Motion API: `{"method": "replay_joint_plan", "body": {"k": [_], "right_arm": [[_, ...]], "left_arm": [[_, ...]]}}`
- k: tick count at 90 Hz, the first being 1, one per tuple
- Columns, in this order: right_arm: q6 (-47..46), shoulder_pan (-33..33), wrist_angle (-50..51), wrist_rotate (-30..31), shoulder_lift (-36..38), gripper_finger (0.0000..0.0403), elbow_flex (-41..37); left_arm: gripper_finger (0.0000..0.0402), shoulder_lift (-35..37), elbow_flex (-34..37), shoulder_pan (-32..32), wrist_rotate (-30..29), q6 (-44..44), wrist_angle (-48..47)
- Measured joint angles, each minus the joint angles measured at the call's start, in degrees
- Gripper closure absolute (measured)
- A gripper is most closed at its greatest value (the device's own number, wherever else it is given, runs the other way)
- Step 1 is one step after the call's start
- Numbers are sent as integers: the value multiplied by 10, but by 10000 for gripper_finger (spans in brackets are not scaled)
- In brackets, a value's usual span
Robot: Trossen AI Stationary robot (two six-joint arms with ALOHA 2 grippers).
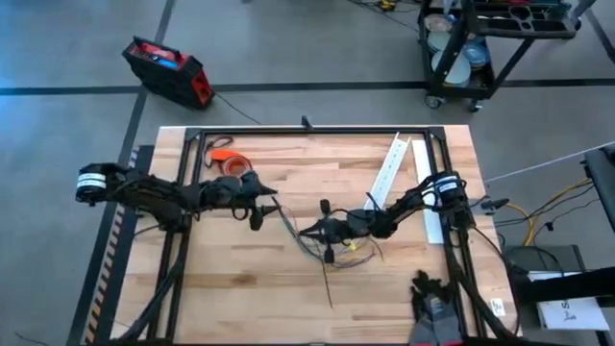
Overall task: Ziptie cables
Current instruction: Wrap the cables together using a black zip tie
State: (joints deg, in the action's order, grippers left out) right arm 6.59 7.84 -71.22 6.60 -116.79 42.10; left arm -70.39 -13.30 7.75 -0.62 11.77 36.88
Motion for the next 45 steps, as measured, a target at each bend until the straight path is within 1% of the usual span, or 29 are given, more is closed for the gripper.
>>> {"method": "replay_joint_plan", "body": {"k": [6,11,22,29,37,45], "right_arm": [[-16,1,-25,19,0,403,-13],[-27,6,-47,38,-2,403,-25],[-53,24,-49,113,-3,403,-41],[-76,39,-49,159,-4,403,-44],[-99,58,-44,217,-8,403,-44],[-106,78,-41,258,-8,403,-44]], "left_arm": [[143,-2,14,-20,-15,7,37],[148,-8,26,-41,-39,8,89],[166,-14,59,-84,-135,9,179],[179,-20,73,-103,-191,14,204],[189,-33,74,-107,-204,35,208],[188,-45,73,-107,-205,59,208]]}}
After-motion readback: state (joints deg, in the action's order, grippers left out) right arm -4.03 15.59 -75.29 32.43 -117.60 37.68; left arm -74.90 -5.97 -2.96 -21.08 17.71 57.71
